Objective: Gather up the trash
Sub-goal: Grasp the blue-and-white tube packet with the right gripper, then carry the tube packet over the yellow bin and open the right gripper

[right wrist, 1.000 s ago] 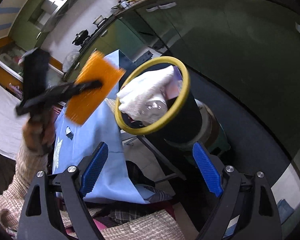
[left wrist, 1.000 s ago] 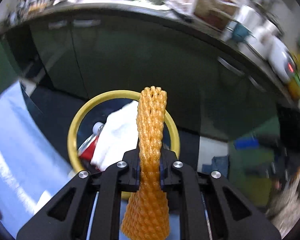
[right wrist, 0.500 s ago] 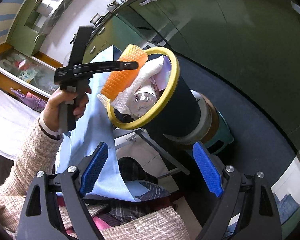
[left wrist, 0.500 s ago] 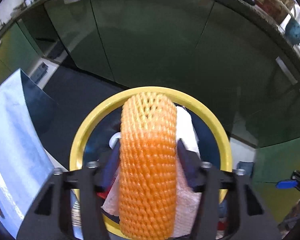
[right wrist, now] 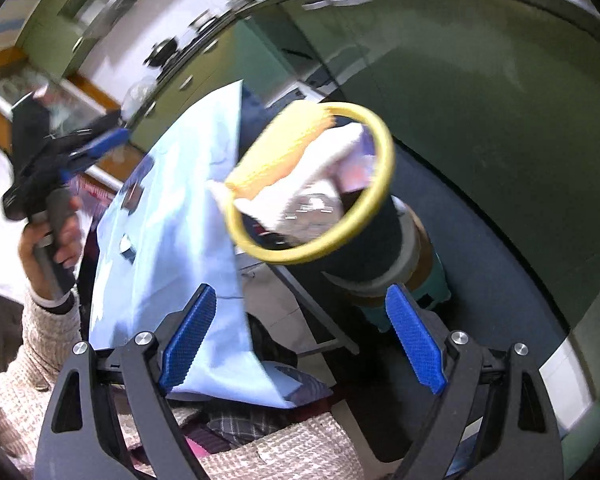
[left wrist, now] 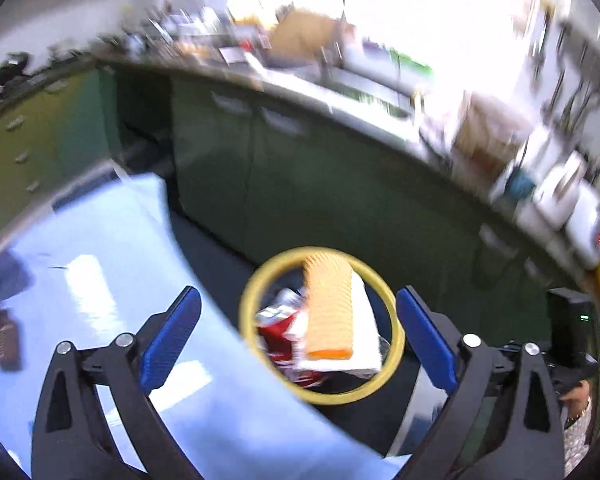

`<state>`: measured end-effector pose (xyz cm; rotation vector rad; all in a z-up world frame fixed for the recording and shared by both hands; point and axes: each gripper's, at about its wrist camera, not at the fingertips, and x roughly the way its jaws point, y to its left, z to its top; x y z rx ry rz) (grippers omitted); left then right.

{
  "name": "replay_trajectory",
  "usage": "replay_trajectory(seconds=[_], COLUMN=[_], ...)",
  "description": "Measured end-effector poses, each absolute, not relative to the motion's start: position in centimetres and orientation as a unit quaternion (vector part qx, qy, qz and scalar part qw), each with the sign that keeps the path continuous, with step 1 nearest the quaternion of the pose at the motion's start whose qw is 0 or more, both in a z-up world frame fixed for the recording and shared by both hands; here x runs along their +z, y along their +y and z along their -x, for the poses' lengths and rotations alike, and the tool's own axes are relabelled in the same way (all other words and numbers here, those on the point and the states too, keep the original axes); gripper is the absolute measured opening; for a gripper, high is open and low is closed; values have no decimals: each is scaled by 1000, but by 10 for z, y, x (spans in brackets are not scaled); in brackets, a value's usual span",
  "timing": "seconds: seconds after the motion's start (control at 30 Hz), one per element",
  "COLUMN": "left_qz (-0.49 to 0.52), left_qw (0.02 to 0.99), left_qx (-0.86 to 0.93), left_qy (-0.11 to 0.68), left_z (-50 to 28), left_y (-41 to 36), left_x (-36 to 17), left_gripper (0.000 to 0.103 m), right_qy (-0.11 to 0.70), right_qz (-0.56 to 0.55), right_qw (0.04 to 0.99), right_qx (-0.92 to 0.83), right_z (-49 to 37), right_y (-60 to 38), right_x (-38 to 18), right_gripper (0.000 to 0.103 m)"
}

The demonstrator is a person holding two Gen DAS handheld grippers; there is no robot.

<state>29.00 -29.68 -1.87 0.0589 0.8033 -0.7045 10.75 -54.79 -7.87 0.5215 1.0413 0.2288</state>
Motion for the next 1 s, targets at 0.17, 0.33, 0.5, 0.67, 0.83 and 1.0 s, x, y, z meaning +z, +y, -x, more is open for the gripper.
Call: replay_trajectory(seconds=[0.17,0.33,0.5,0.67,0.83,1.0], left_qz=[9,17,93,161,163,136], left_qw=[920,962,970,954,952,954], left_qx=[-271,-141,-64,-56,-53,-55], left_qy=[284,234,214,249,254,263], left_z=[-263,-264,-279,-289,-290,-290], left_y=[-168,-50,43,84,90,75], left_x=[15,9,-26,-51,-58,-68], left_gripper=[96,96,96,96,96,96], right_qy=[497,479,463,491,524,534], right_qz=[-154,-71,73,203,233,236], right_qw=[837,837,804,751,720,720], right_qx=[167,255,366,392,391,375], right_z=[-157,-215,-263,-284,-295,-295], right_y=[-462,-347,-212,-132,-117,-124], right_x=[-41,-13,-14,-54,-94,-108], right_gripper=[86,86,80,62,46,26])
